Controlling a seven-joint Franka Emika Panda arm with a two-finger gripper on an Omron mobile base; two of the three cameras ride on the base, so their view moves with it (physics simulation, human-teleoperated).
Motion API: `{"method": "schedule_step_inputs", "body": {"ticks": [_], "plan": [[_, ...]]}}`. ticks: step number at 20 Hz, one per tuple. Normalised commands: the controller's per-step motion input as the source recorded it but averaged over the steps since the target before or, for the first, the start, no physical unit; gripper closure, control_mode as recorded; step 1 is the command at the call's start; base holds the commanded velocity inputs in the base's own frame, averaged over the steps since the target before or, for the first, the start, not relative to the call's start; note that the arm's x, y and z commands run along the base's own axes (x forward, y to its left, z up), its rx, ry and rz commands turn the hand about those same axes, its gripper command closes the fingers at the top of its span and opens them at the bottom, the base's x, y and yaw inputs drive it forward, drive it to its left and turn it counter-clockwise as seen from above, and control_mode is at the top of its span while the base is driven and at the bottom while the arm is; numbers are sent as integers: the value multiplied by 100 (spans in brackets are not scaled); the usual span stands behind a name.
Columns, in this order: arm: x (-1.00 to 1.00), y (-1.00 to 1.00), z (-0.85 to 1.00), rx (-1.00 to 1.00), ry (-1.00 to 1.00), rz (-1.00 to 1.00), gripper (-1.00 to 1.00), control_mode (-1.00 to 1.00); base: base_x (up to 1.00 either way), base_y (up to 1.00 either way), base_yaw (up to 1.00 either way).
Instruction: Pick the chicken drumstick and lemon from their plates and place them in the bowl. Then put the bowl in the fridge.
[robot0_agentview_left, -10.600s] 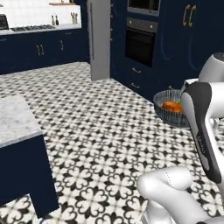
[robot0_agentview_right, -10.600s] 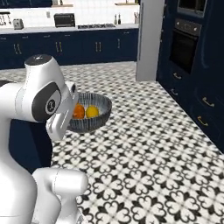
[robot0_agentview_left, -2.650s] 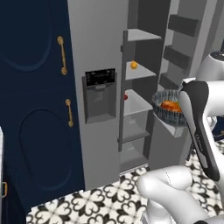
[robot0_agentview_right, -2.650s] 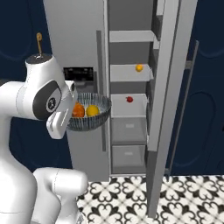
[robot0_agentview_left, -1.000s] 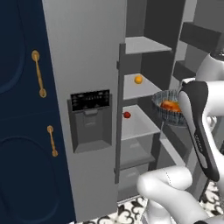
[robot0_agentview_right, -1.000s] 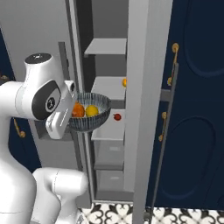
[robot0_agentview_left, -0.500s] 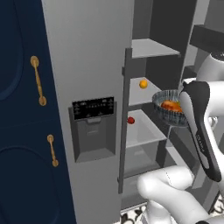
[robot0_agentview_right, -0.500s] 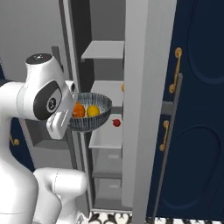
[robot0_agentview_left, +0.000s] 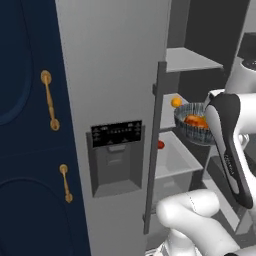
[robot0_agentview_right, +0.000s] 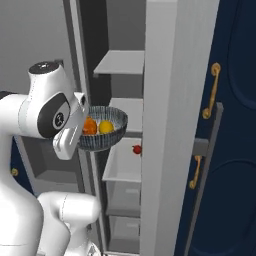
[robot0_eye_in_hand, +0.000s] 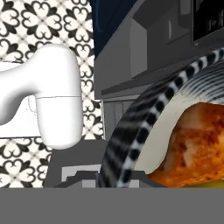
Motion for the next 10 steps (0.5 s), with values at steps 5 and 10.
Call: {"method": "schedule_step_inputs", "body": {"ticks": [5, 10], "plan": [[0, 0, 0, 0, 0, 0, 100, 100, 34, -31, 4], [0, 0, 0, 0, 0, 0, 100, 100, 18, -30, 1]]}}
